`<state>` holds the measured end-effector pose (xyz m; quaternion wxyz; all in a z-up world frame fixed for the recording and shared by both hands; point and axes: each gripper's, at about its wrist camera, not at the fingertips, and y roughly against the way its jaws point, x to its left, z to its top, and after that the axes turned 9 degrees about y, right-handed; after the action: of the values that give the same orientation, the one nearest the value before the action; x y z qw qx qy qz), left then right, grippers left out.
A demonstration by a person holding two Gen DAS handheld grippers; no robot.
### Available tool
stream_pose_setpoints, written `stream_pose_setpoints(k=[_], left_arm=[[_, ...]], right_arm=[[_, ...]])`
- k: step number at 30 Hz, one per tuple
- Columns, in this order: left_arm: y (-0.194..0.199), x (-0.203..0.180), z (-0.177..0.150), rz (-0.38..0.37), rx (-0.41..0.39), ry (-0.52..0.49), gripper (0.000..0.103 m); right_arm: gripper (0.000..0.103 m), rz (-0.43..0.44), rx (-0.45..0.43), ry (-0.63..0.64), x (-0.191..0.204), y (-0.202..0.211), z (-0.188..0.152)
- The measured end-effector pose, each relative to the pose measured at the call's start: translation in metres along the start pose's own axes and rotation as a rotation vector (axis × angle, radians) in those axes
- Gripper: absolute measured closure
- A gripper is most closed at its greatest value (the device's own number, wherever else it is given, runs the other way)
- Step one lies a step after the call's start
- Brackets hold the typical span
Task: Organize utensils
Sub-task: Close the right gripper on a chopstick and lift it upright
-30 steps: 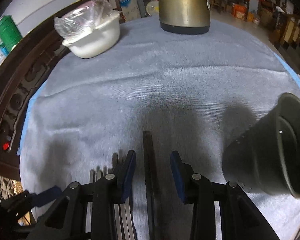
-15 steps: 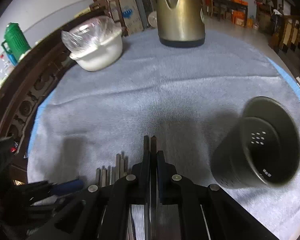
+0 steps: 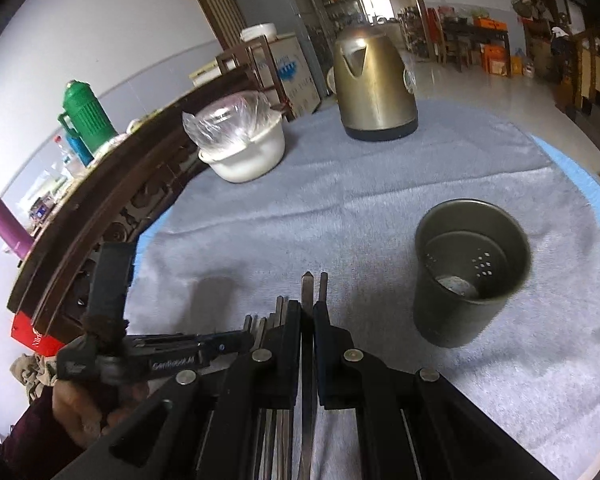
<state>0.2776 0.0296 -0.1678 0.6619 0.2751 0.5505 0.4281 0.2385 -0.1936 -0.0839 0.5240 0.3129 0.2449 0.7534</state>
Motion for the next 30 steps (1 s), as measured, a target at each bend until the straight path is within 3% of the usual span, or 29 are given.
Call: stream_pose_setpoints(k=[11, 20, 30], left_arm=[[0.065, -0.031, -0.016, -0.012, -0.184, -0.069, 0.095], [0.125, -0.080, -0.025, -0.035, -0.330, -0.155, 0.096], [0.168, -0.137, -0.013, -0.095, -0.498, -0.161, 0.096]], right_arm=[[0.097, 0.011, -0.104, -0.045, -0.026, 0.045, -0.004], [0.096, 0.011, -0.252, -0.086, -0.049, 0.097, 0.007], [0.097, -0.007, -0.428, -0.131, -0.071, 0.143, 0.029]])
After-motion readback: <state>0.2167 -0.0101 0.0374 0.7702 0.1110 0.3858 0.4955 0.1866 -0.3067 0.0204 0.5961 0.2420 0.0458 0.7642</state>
